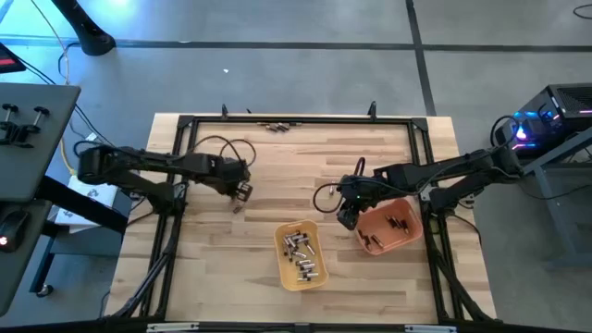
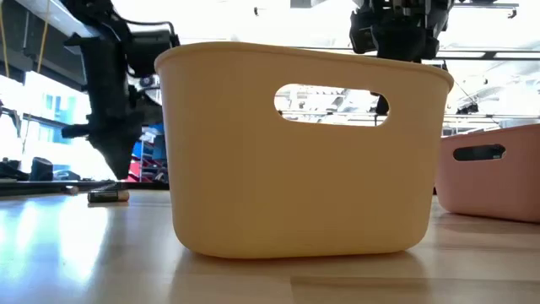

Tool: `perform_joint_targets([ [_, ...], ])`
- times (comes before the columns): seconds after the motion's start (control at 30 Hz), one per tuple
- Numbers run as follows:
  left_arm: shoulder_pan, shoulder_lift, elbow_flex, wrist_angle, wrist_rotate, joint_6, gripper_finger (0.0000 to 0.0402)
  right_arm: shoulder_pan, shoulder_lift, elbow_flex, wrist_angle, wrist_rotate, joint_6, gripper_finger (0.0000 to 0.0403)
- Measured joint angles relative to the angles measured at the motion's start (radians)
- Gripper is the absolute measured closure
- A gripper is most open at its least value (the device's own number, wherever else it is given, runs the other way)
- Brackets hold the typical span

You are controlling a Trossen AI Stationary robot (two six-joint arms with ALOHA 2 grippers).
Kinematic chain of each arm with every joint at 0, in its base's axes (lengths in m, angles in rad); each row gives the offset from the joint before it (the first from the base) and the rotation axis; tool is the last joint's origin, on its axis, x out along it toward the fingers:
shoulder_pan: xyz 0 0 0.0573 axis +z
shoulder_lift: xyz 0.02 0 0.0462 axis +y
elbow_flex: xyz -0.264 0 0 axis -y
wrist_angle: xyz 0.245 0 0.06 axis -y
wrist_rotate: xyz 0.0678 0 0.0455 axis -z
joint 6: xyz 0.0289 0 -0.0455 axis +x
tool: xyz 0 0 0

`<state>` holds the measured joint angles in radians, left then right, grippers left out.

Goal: Sort batteries
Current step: Put the black battery into the orange bin

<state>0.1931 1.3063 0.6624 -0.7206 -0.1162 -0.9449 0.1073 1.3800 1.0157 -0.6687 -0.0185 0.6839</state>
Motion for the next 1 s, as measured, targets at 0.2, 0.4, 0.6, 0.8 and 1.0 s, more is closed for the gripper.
perform_joint_targets([
  [0.2, 0.018, -0.094, 0.001, 0.024, -0.003, 0.016, 0.0398, -0.026, 0.000, 0.000, 0.009, -0.013, -0.003, 0.0215],
  [0.4, 0.016, -0.093, 0.001, 0.009, 0.063, 0.139, 0.0400, -0.051, 0.000, 0.000, 0.054, -0.021, -0.003, 0.0215],
  [0.6, -0.098, -0.094, 0.032, -0.204, 0.071, 0.079, 0.0400, -0.062, 0.000, 0.000, 0.060, -0.022, 0.006, 0.0215],
  [0.8, -0.146, -0.034, 0.032, -0.202, 0.030, 0.101, 0.0401, -0.062, 0.000, 0.000, 0.092, -0.015, 0.008, 0.0215],
  [1.0, -0.135, 0.125, 0.032, -0.088, 0.067, 0.144, 0.0401, -0.074, 0.000, 0.000, 0.129, -0.012, 0.008, 0.0215],
])
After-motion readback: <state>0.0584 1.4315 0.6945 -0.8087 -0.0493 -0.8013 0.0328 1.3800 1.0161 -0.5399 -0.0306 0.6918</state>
